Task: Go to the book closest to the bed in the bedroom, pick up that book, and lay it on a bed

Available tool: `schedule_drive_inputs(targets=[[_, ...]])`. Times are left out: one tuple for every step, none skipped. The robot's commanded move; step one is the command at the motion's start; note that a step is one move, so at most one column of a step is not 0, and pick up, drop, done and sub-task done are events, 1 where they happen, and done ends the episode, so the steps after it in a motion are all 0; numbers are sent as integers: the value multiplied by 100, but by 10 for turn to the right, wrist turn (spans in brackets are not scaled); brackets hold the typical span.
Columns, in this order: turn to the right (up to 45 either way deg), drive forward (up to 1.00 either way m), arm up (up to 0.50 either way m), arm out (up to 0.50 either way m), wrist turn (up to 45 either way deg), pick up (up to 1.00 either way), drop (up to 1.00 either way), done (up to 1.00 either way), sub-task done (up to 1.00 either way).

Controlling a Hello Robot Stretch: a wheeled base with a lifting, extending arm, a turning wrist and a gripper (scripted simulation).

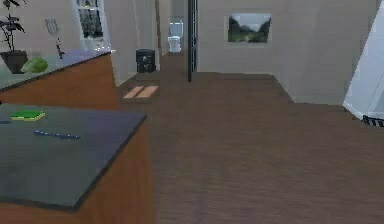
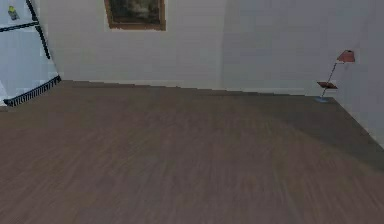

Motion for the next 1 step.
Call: schedule_drive_inputs(targets=[[30, 0, 0, 0, 0, 0, 0, 0, 0]])
